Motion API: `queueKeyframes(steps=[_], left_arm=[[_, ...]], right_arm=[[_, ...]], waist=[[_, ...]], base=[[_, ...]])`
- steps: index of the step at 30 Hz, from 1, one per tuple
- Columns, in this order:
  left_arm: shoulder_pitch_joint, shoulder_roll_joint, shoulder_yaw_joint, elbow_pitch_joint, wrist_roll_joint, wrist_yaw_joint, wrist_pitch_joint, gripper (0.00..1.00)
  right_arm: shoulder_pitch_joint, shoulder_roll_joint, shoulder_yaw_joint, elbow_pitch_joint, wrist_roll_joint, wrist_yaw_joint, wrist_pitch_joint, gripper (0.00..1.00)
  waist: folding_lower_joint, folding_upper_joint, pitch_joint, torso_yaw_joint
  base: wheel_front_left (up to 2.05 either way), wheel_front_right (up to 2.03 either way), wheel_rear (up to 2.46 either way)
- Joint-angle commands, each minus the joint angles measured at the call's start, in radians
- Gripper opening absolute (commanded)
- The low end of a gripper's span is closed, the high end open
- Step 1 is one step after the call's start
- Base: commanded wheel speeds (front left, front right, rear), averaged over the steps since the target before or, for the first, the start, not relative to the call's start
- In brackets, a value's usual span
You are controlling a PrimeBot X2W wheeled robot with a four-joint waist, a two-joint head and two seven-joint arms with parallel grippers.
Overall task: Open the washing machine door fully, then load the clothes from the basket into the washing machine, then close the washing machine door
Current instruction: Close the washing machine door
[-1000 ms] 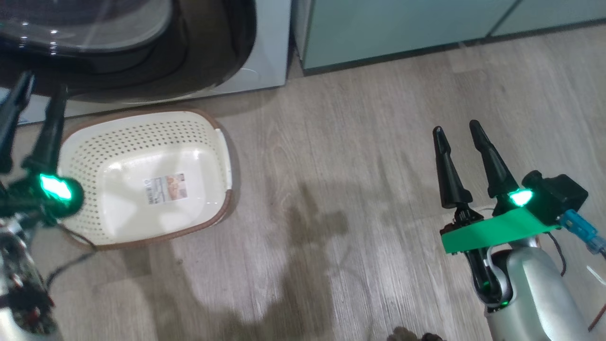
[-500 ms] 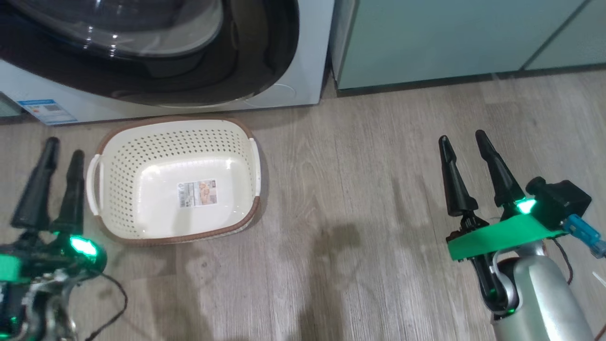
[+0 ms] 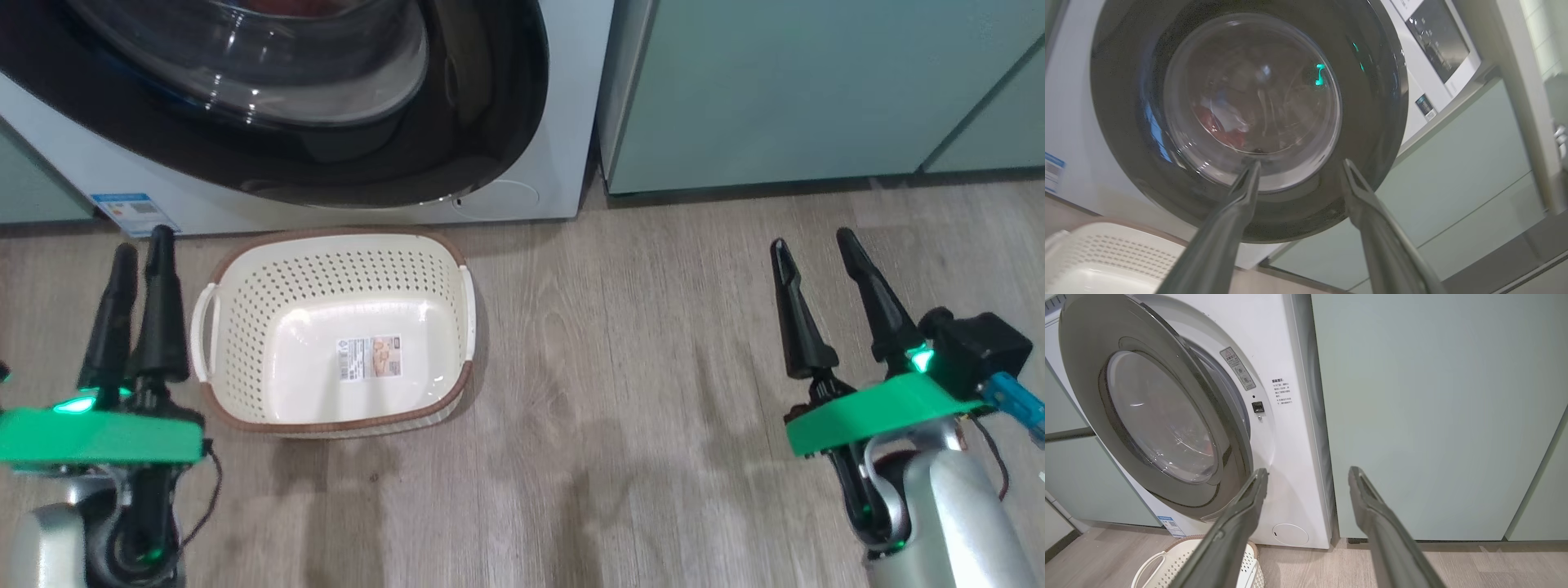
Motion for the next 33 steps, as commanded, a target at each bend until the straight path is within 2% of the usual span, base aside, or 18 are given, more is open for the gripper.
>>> queueKeyframes(steps=[1, 4, 7, 14, 20, 33], left_arm=[[-0.006, 0.035, 0.019, -0.040, 0.063, 0.010, -0.020, 1.00], [0.001, 0.060, -0.023, -0.036, 0.256, 0.057, -0.085, 1.00], [0.016, 0.072, -0.061, -0.021, 0.391, 0.099, -0.129, 1.00], [0.080, 0.084, -0.119, 0.016, 0.570, 0.176, -0.170, 1.00], [0.131, 0.097, -0.147, 0.035, 0.641, 0.207, -0.178, 1.00], [0.149, 0.093, -0.156, 0.062, 0.648, 0.225, -0.193, 1.00]], right_arm=[[0.001, -0.003, 0.018, -0.038, -0.010, 0.000, 0.005, 1.00], [0.009, -0.003, 0.015, -0.050, -0.026, 0.000, 0.018, 1.00], [0.022, -0.003, 0.013, -0.058, -0.039, 0.000, 0.031, 1.00], [0.067, -0.003, 0.004, -0.063, -0.052, 0.000, 0.053, 1.00], [0.107, -0.003, -0.003, -0.071, -0.052, 0.000, 0.063, 1.00], [0.128, -0.003, -0.010, -0.079, -0.051, 0.000, 0.076, 1.00]], waist=[[0.0001, 0.0000, -0.009, 0.005], [0.0001, 0.0000, -0.025, 0.008], [0.0001, 0.0000, -0.044, 0.011], [0.0001, 0.0000, -0.092, 0.020], [0.0001, 0.0000, -0.119, 0.029], [0.0001, 0.0000, -0.135, 0.036]], base=[[0.00, 0.00, 0.00], [0.00, 0.00, 0.00], [0.00, 0.00, 0.00], [0.00, 0.00, 0.00], [0.00, 0.00, 0.00], [0.00, 0.00, 0.00]])
